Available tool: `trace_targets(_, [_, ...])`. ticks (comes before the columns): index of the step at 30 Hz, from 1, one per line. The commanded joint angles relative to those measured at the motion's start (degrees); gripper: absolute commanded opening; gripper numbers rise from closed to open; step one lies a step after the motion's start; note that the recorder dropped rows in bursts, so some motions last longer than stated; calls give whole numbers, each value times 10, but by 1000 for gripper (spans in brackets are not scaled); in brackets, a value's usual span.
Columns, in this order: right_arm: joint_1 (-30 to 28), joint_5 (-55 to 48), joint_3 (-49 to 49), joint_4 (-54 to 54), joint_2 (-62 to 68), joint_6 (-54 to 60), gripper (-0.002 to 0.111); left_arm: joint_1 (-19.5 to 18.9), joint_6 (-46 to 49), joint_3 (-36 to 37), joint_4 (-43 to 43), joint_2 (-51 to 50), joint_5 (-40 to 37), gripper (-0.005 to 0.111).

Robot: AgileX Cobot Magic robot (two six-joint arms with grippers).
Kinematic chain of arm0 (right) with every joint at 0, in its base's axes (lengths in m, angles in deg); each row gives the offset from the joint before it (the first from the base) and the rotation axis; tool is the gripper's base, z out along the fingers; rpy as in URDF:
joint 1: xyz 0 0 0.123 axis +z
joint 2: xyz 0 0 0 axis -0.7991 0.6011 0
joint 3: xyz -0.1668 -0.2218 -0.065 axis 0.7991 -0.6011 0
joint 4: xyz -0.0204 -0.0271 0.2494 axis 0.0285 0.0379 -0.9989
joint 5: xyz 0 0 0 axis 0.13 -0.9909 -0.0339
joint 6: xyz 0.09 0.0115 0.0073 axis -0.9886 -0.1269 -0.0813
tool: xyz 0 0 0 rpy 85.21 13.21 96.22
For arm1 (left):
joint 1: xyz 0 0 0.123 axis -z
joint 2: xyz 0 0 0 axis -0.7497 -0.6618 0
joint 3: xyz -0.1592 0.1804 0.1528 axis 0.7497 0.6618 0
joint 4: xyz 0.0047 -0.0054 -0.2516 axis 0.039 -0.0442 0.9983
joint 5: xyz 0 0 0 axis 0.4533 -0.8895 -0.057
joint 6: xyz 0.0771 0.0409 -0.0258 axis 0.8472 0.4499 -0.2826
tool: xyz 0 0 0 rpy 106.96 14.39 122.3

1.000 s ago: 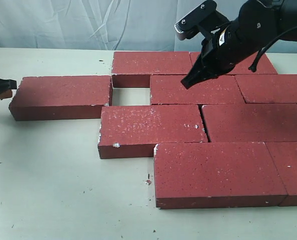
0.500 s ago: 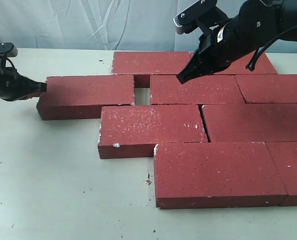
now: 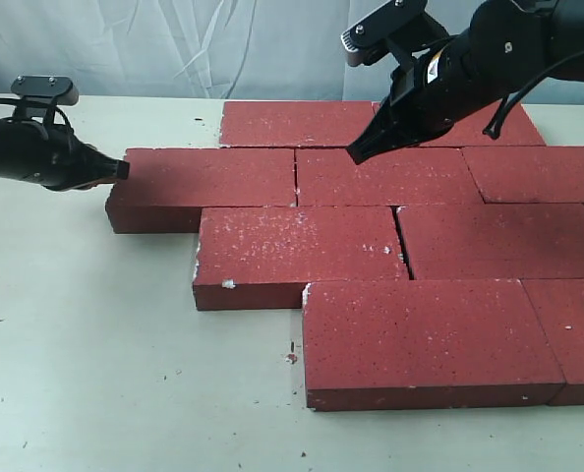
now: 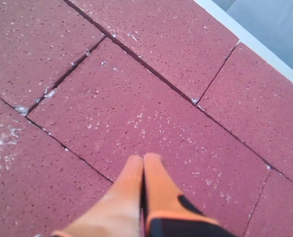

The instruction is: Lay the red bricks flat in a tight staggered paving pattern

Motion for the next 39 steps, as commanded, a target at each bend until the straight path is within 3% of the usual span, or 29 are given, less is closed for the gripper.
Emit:
trace_targets(1, [-3,8,-1,0,-5,1,-1,4,0,-2,2,-2,7,0])
trace_targets(5, [-3,9,-1,-1,-5,1,-1,3,0,-2,3,-2,55,0])
trace_targets(18, [-3,11,-2,-24,-5,-3,-1,3,-8,-8,-35,24,99,0])
trace_targets(20, [-1,19,-1,-68,-5,2,-1,3,-22,-8,-34,44,74,0])
trace_targets(24, [8,11,-1,-77,-5,2,-1,3,-23,-8,-29,93,-69,0])
trace_targets(27, [12,36,-1,-77,-5,3,-1,13,-30,-9,29,124,-165,0])
trace_targets(30, [19,60,5,-55,-5,24,-1,41,29,-24,118,143,-160,0])
trace_targets(32, [19,21,22,-40,-5,24,-1,58,45,-42,133,148,-127,0])
trace_targets(35, [6,-103,62,-15,-5,24,-1,76,-18,-61,47,152,-25,0])
trace_targets(37, [-6,-203,87,11,-5,24,-1,77,-178,-61,-139,161,36,0])
trace_targets(39, [-21,-276,104,35,-5,24,-1,76,-374,-61,-378,173,44,0])
